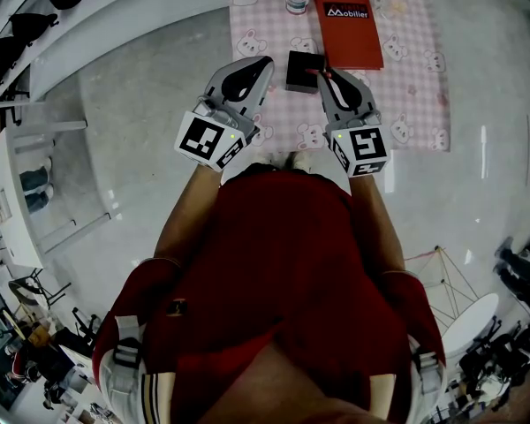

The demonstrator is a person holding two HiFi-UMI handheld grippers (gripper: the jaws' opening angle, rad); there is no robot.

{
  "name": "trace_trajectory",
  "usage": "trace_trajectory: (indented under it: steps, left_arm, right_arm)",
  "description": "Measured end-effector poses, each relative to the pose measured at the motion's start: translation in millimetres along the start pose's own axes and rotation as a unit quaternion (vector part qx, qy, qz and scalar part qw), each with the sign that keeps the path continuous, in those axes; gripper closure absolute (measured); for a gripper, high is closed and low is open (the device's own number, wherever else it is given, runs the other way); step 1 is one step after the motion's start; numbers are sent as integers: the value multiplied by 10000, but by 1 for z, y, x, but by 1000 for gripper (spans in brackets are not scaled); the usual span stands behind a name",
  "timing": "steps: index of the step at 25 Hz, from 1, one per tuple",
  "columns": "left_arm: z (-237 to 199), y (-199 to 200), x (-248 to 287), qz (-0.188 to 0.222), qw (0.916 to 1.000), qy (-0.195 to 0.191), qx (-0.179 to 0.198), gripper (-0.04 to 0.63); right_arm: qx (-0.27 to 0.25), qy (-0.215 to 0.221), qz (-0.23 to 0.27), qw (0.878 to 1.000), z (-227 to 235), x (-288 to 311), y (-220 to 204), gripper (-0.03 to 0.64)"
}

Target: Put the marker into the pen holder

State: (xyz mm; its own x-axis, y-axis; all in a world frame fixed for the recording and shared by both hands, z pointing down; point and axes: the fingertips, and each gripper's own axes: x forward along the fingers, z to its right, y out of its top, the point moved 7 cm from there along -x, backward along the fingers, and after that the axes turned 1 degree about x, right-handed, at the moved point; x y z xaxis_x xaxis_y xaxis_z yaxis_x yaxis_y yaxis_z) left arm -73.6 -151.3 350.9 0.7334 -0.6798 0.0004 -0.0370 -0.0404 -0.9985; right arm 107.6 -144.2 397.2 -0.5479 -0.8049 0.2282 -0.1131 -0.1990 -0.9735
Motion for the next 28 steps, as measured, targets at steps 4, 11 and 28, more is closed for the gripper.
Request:
trace_trajectory:
  steps: [4, 11, 28]
  left_arm:
    - [-7, -7, 3, -60, 10000, -6, -17, 588]
    - [-13, -11, 7, -113, 9999, -79, -48, 588]
    - [-19, -26, 11, -241, 9993, -258, -122, 589]
  right_arm:
    - [40, -36, -100, 9999, 2, 10, -11, 572]
    - [49, -142, -230, 9996, 4, 18, -24, 572]
    - [67, -314, -698, 9970, 3, 38, -70, 572]
